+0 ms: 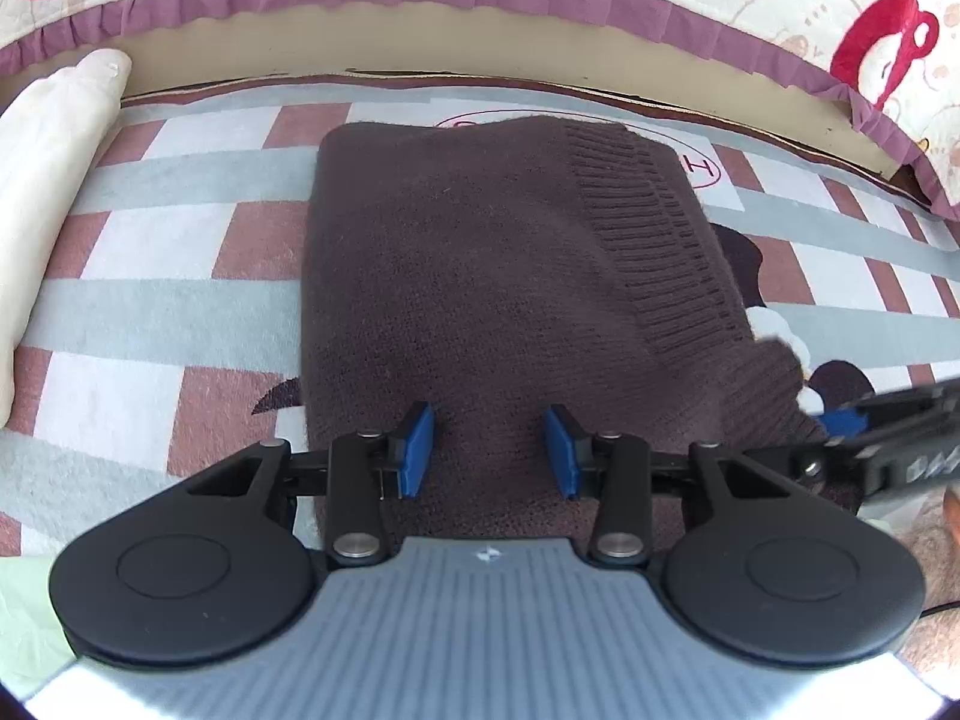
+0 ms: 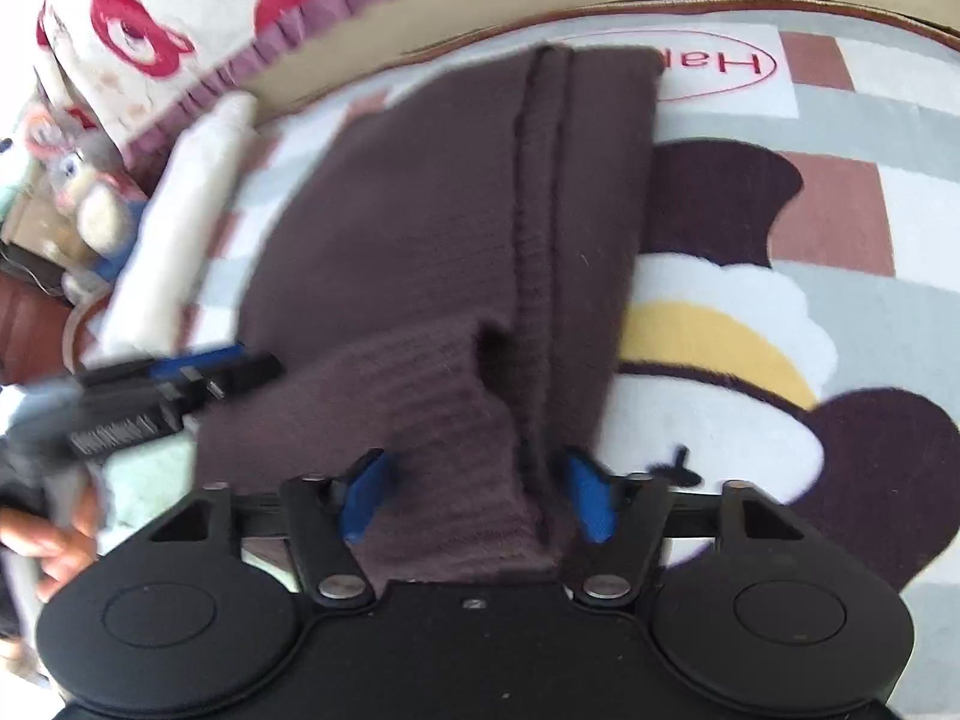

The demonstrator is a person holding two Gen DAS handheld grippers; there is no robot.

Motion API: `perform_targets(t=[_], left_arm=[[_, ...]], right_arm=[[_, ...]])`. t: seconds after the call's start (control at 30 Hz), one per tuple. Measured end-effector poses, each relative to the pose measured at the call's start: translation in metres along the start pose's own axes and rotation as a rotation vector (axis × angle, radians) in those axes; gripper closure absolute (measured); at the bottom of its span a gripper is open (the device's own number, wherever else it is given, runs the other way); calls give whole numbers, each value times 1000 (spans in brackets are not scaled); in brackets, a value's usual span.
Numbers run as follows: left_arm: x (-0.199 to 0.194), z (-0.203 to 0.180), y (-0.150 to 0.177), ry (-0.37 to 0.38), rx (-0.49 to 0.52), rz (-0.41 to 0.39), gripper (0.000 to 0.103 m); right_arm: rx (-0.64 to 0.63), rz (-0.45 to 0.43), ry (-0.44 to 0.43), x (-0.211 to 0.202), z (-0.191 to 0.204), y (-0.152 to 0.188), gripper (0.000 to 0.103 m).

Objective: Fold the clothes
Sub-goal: 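Grasp the ribbed sweater hem with the right gripper and lift it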

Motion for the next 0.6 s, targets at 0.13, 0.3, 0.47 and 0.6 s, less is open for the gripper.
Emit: perform_targets(t=[0.13,0.3,0.47,0.6], left_arm=[[0,2,-1,6,-12,6,63],[1,3,1,10,-12,8,63],[-1,7,1,-4,-15,-14,63],[-10,11,-3,-16,-3,-59,62]], right_arm=[[-24,-55,-72,-24,9,-1,90],[33,-48,-186,-28,10,-4,86],[109,9,-174,-3,1,-6,48],[29,10,-115,8,11,-4,84]])
Point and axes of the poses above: each gripper's, at about its wrist camera, not at the fingertips, and x roughly the way its jaws point, z to its left, y to its underside, the point moved 9 cm from there along x, roughly the way its jaws point, and after that the axes turned 8 degrees about y, right-handed, at the moved point
